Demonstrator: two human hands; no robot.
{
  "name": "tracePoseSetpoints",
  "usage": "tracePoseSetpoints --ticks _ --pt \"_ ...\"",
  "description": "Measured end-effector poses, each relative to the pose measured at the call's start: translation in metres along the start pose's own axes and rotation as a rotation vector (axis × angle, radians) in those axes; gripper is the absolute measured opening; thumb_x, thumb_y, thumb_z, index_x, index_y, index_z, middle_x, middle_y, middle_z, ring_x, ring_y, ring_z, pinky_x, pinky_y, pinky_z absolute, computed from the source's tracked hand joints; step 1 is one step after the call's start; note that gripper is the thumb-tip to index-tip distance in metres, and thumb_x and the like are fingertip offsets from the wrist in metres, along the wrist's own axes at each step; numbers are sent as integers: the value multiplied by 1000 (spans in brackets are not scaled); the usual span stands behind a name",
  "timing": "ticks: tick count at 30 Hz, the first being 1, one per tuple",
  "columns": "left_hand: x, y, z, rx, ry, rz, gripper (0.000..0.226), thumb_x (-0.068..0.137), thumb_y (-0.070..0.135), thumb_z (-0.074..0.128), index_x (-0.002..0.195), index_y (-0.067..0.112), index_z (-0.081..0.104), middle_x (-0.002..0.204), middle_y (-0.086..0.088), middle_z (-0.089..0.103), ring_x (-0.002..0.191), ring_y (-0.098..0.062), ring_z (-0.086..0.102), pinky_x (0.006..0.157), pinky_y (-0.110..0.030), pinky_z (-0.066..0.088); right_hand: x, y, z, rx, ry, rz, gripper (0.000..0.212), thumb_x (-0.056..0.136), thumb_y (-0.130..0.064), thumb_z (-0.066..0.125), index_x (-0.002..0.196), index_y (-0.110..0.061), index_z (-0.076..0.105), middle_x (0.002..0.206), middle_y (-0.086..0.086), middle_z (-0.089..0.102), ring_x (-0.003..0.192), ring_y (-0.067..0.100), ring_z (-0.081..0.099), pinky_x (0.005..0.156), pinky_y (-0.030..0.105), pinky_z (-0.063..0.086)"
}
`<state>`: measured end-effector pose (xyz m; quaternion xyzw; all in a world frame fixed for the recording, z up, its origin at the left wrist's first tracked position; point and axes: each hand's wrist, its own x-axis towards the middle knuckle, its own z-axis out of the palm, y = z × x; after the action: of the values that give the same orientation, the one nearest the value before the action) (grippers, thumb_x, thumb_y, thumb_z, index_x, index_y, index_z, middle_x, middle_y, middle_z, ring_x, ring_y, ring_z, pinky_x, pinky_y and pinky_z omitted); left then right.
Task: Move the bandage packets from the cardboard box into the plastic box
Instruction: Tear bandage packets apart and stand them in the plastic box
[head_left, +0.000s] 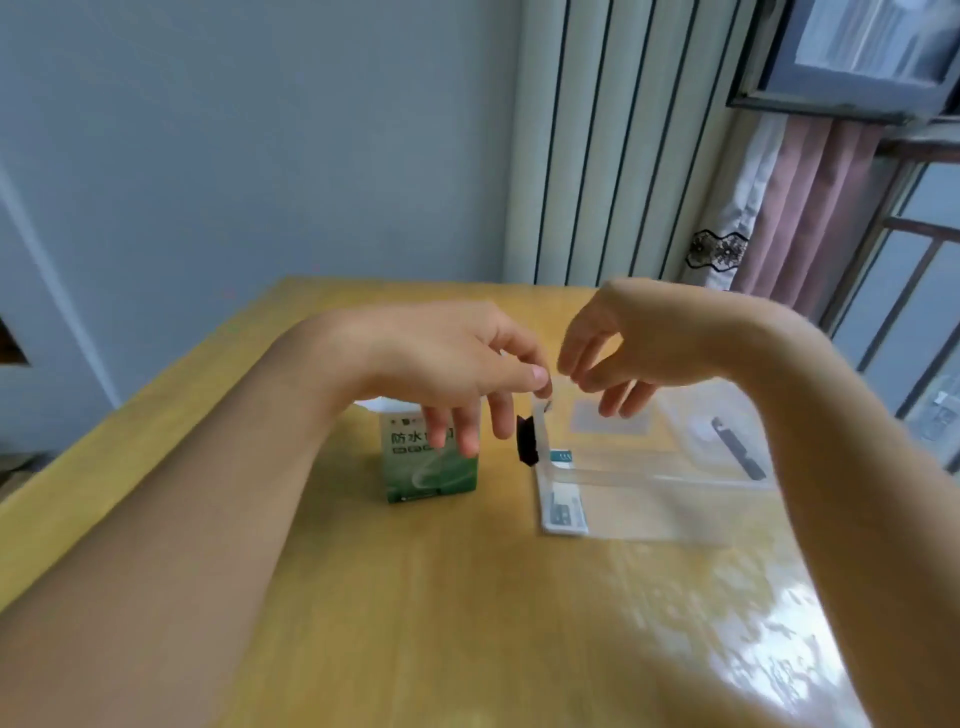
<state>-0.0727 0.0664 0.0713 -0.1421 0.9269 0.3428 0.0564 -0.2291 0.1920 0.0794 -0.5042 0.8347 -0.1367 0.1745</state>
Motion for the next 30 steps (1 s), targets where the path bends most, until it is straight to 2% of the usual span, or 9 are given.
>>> tracePoseSetpoints --ticks 3,5,8,11,13,17,20,23,30 --pt "-16 -21 -35 77 219 -46 18 100 30 57 93 18 68 78 -2 68 58 -16 61 46 -26 47 -17 -20 -20 117 525 -253 2 87 -11 73 87 -13 74 73 -1 72 53 10 68 50 21 57" --pt "-20 -38 -47 212 324 -127 17 97 31 60 87 20 66 74 0 67 57 -17 58 48 -27 46 -10 -40 -7 164 656 -396 5 84 -16 77 81 -18 74 67 -8 67 51 3 62 49 16 50" --pt "-16 -51 -46 353 326 -221 13 91 31 65 81 23 65 72 -2 69 57 -22 60 53 -25 46 14 -60 34 -28 536 -412 6 82 -20 80 82 -24 75 67 -16 64 56 -6 58 53 7 41" --pt "-12 -50 -41 399 275 -223 13 88 29 69 77 25 64 71 0 70 57 -20 61 51 -21 42 33 -63 54 -180 447 -340 6 81 -25 79 86 -28 76 78 -12 70 66 4 59 61 29 54" --pt "-10 -50 -40 420 254 -222 13 87 28 70 76 27 65 73 4 68 56 -19 61 52 -22 40 40 -62 55 -158 365 -330 7 82 -21 77 84 -28 77 78 -10 71 64 5 57 62 31 55" --pt "-6 -53 -40 396 219 -211 10 87 25 71 79 27 68 70 -1 71 45 -15 58 55 -22 44 44 -59 55 -163 317 -333 9 84 -16 74 85 -24 78 78 -9 71 59 1 53 59 22 47" --pt "-6 -54 -41 379 208 -205 10 86 31 75 80 28 69 80 -3 75 53 -15 64 57 -23 46 43 -58 53 -160 247 -322 15 80 -11 72 85 -24 77 75 -11 69 57 -2 54 51 10 37" --pt "-5 -56 -41 390 202 -197 11 85 34 76 81 28 68 84 -2 76 58 -14 64 61 -24 48 45 -58 53 -140 231 -313 13 79 -12 75 83 -25 78 72 -11 69 54 -4 54 47 8 37" --pt "-6 -61 -44 356 185 -191 9 86 35 76 84 28 70 88 -4 76 59 -14 62 70 -32 53 45 -56 51 -153 284 -359 6 85 -20 75 82 -25 75 78 -11 67 63 1 53 52 11 35"
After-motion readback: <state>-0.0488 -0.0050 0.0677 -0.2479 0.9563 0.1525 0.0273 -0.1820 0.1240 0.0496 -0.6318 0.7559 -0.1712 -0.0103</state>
